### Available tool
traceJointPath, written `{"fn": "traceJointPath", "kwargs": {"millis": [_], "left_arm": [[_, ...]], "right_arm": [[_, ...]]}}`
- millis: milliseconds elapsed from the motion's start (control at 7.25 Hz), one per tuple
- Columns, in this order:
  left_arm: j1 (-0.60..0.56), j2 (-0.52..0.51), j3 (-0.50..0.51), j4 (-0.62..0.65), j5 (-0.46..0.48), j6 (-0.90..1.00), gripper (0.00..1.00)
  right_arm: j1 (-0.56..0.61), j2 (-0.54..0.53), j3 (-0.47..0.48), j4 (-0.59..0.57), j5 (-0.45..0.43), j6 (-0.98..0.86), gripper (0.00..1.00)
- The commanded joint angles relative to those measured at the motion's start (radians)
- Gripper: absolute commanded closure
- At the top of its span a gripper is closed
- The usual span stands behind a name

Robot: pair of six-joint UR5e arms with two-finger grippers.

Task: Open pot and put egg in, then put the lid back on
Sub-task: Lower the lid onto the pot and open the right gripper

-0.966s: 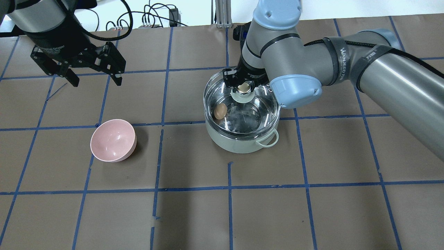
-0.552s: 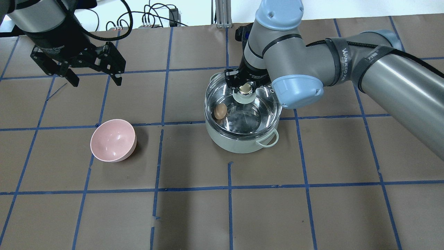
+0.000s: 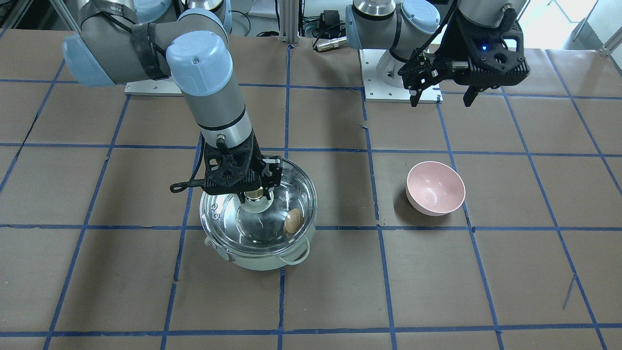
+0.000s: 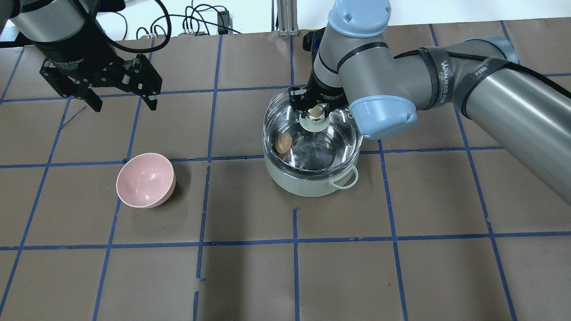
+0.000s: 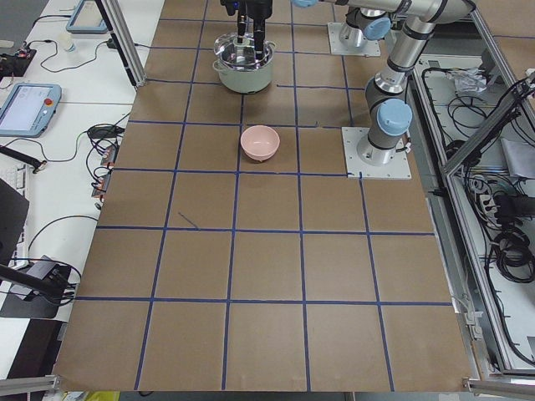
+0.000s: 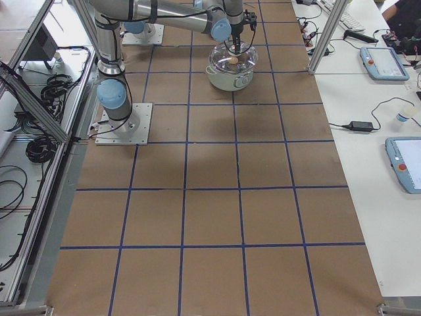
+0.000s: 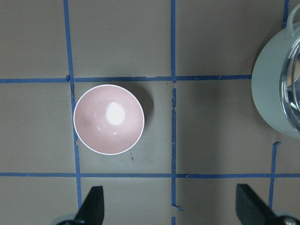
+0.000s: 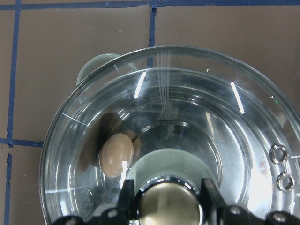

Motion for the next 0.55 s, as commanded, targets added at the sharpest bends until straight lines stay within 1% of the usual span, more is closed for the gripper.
{"fn": "traceJointPath", "kwargs": {"millis": [0,414], "left_arm": [[-0.001,0.0,0.0,0.0,-0.001,0.0,0.0],[-0.001,0.0,0.0,0.0,-0.001,0.0,0.0]], "right_arm": [[0.004,-0.001,0.003,0.003,0.013,0.025,0.78],[0.005,-0.001,0.004,0.003,0.012,0.049,0.77]]}}
